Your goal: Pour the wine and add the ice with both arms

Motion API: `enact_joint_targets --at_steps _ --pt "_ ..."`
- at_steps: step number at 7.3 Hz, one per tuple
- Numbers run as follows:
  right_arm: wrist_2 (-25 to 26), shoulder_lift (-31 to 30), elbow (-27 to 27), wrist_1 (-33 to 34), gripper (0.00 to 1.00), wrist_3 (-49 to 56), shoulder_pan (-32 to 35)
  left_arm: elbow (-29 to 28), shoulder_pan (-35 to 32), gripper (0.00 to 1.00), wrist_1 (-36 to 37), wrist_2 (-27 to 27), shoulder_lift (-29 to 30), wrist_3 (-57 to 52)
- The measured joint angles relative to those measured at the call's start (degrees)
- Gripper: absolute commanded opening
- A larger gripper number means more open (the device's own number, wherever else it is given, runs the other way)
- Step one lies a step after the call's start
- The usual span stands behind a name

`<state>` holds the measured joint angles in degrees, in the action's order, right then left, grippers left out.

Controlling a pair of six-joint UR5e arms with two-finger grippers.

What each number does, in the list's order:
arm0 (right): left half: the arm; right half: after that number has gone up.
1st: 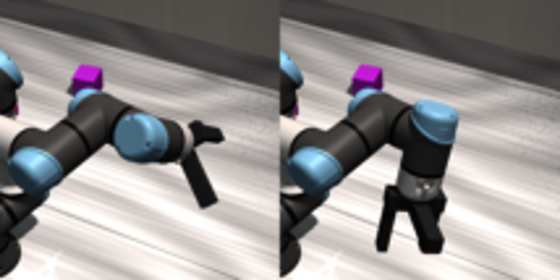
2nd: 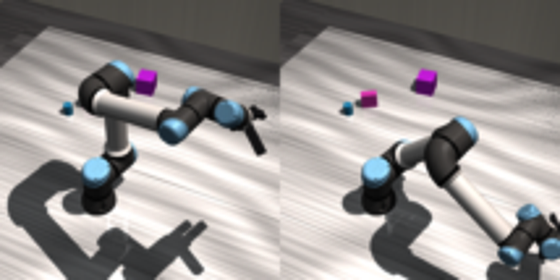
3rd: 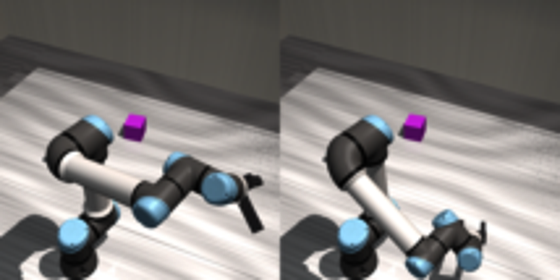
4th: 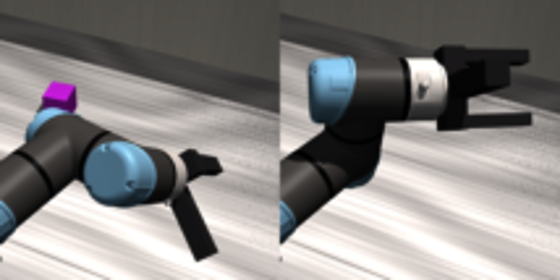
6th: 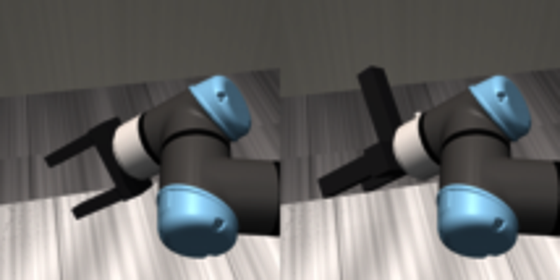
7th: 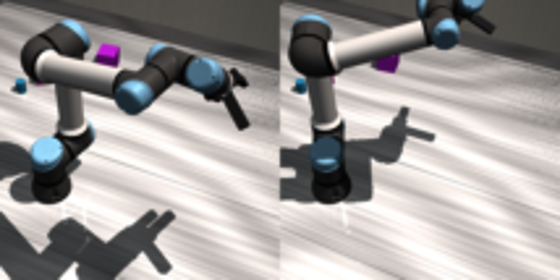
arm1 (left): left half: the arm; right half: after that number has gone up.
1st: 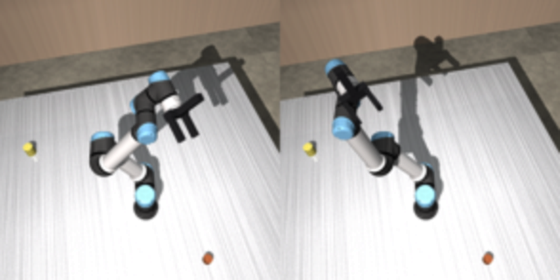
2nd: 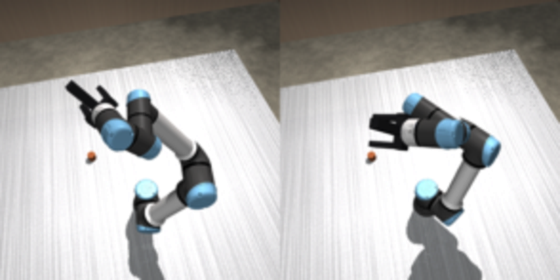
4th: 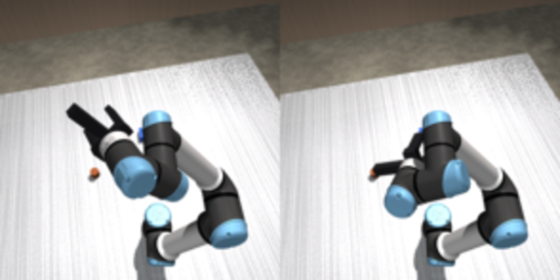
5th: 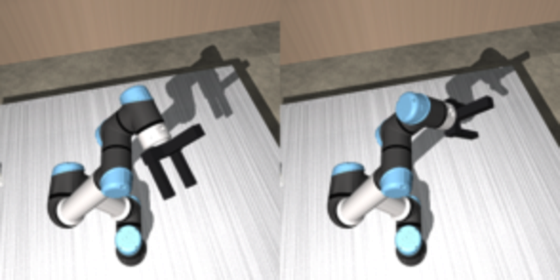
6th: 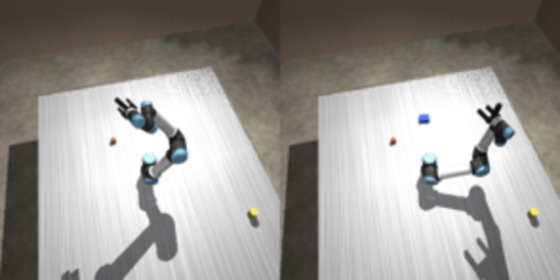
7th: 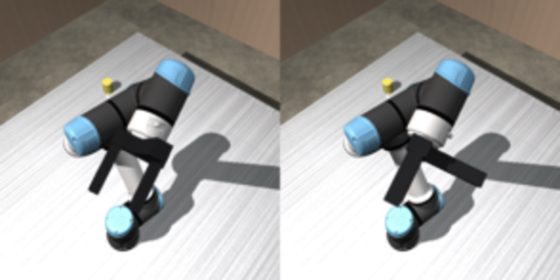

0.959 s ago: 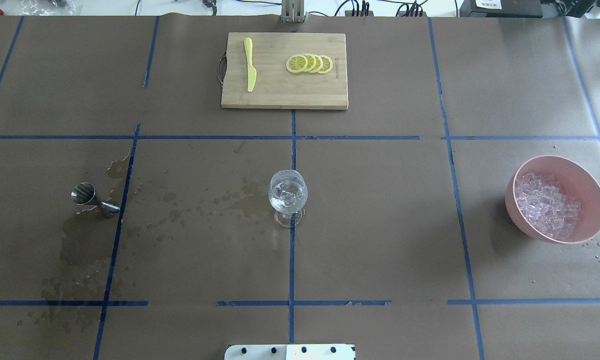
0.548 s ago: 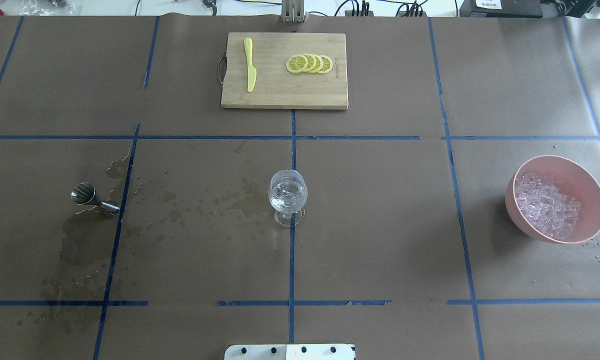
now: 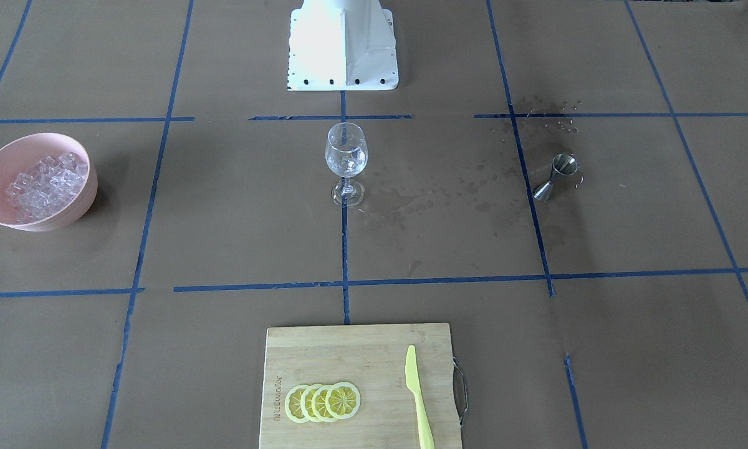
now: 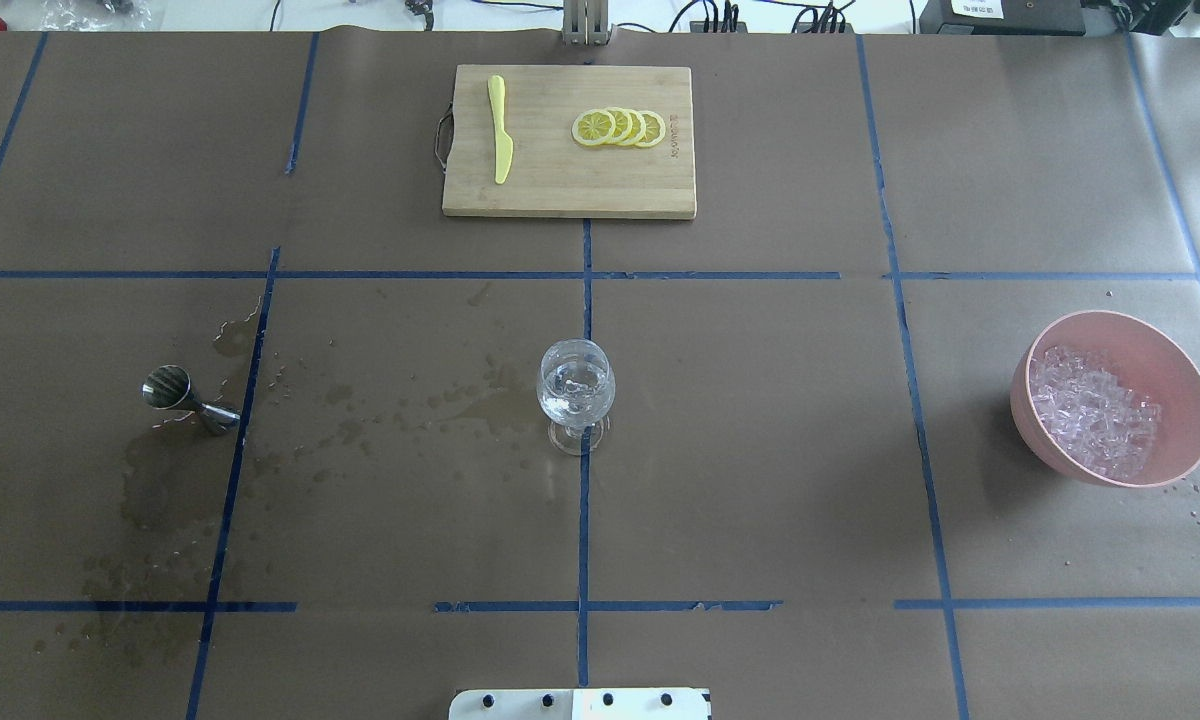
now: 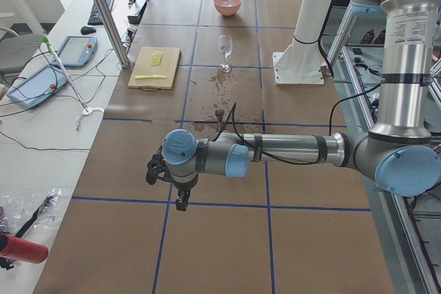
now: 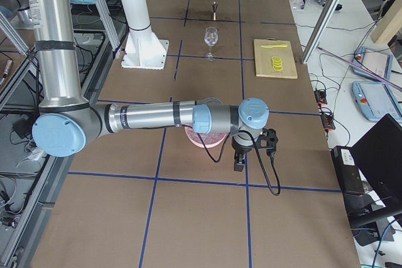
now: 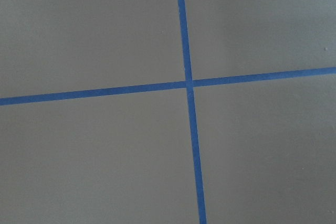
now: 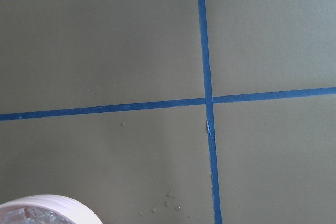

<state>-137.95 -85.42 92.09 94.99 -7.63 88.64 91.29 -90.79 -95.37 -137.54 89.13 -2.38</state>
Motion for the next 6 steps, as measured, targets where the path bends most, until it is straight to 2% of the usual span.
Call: enact_joint_targets --at_steps 2,6 --pt "1.51 -0.18 -1.38 -0.64 1.0 0.21 0.02 0.33 -0.07 1.0 0.29 -0.01 -0.02 -0.01" --pt "3.4 0.26 -4.21 -6.0 1.0 -0.27 0.04 0.08 -0.09 1.0 0.11 0.03 -0.12 -0.08"
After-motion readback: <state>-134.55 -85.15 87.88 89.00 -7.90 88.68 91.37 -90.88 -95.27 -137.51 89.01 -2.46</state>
